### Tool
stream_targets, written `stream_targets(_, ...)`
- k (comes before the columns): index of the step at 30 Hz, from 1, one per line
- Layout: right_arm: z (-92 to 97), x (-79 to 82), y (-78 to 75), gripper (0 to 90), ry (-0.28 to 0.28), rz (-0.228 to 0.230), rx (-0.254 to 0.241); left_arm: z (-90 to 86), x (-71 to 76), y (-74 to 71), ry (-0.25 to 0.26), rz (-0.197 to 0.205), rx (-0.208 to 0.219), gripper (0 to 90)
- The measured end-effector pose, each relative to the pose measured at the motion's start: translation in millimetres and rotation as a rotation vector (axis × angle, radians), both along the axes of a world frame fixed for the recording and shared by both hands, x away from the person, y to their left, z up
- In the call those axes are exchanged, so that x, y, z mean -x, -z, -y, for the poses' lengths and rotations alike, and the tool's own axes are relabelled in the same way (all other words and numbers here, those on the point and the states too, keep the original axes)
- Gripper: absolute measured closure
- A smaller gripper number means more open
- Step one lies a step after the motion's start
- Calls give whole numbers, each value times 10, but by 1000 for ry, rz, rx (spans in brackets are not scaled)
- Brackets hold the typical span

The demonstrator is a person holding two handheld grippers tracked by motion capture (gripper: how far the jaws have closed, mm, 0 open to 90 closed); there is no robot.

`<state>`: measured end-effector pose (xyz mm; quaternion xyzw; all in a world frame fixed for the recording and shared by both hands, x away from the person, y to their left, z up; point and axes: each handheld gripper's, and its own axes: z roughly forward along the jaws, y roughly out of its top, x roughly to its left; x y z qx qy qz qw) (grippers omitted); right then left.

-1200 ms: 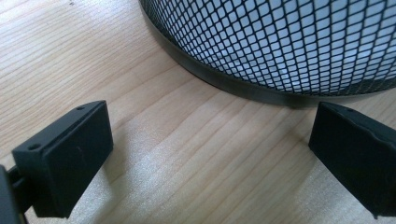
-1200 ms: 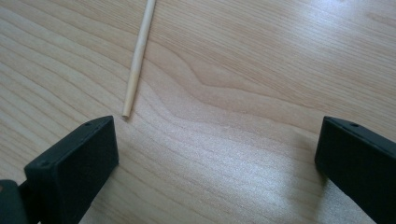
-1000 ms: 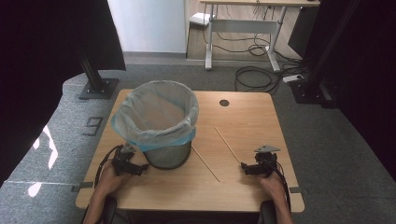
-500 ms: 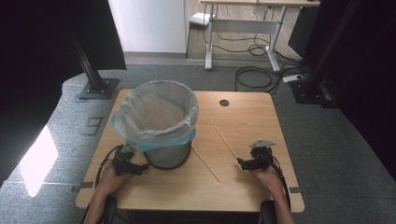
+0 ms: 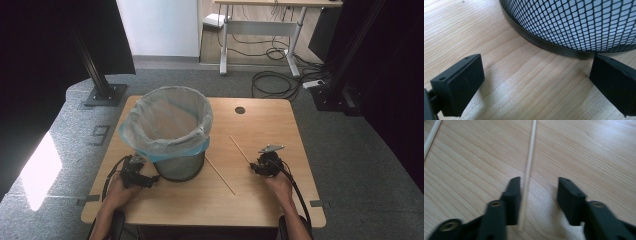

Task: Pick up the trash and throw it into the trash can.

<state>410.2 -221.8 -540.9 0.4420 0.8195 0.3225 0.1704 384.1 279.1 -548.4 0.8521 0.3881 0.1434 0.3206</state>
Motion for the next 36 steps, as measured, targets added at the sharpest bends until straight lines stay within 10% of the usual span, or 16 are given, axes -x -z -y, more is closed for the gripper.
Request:
stream_targets(4, -13, 20, -13, 836, -8, -9, 7, 0, 0, 0, 0, 0, 0, 0)
stream_targets(17, 34, 33, -72, 848, 46, -47, -20, 0, 0, 0, -1, 0, 1, 0)
stream_targets(36, 136, 43, -762, 848, -11, 34, -111, 4, 0, 2, -4, 1, 3, 0)
